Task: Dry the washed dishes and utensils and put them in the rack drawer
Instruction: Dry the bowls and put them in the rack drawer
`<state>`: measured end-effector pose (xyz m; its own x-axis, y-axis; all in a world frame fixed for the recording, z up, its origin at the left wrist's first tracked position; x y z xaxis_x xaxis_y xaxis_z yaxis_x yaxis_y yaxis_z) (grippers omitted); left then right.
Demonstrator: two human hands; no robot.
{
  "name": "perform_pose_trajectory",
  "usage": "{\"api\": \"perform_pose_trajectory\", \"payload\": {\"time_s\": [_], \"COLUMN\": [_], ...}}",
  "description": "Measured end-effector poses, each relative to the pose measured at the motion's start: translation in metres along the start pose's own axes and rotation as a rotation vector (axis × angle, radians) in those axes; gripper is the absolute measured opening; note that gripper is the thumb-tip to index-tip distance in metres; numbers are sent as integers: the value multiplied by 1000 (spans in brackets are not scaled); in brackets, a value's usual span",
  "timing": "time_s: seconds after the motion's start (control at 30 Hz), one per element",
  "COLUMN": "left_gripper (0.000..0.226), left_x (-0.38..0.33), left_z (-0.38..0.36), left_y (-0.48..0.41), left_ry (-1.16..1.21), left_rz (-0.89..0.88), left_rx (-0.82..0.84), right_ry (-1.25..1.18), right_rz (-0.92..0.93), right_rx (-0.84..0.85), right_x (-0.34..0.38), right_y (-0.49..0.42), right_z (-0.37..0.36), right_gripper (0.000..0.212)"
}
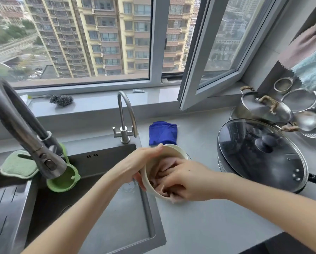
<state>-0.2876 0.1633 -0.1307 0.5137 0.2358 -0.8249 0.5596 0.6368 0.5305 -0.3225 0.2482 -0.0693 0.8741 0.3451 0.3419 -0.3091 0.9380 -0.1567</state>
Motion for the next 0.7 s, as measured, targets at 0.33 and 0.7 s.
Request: {"api": "perform_pose_trajectory", "payload": {"time_s": [0.33, 0.7], "left_gripper": [52, 41], "left_x": [2, 10], "left_z": [-2, 3], "left_y": [3, 3], "left_ry": [-25, 138], "left_rz": [41, -15], "left_rx": [-64, -209], "right_ry": [339, -778], "right_rz": [-135, -782], "right_rx": [201, -601], "right_x": [-22, -44], "right_y": [12, 67], "right_z": [-25, 38], "right_gripper": [63, 19]}}
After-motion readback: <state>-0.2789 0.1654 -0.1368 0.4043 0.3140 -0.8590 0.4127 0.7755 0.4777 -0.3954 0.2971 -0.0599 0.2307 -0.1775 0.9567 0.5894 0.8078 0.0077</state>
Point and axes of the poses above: each hand's wrist, its own y-axis away from the middle knuckle, its own z-axis out of the back of the hand, x = y × z, the point moved 9 cm from there along -y, towards the middle knuckle, and after that the axes turned 11 degrees about -x, right-handed, at the moved point
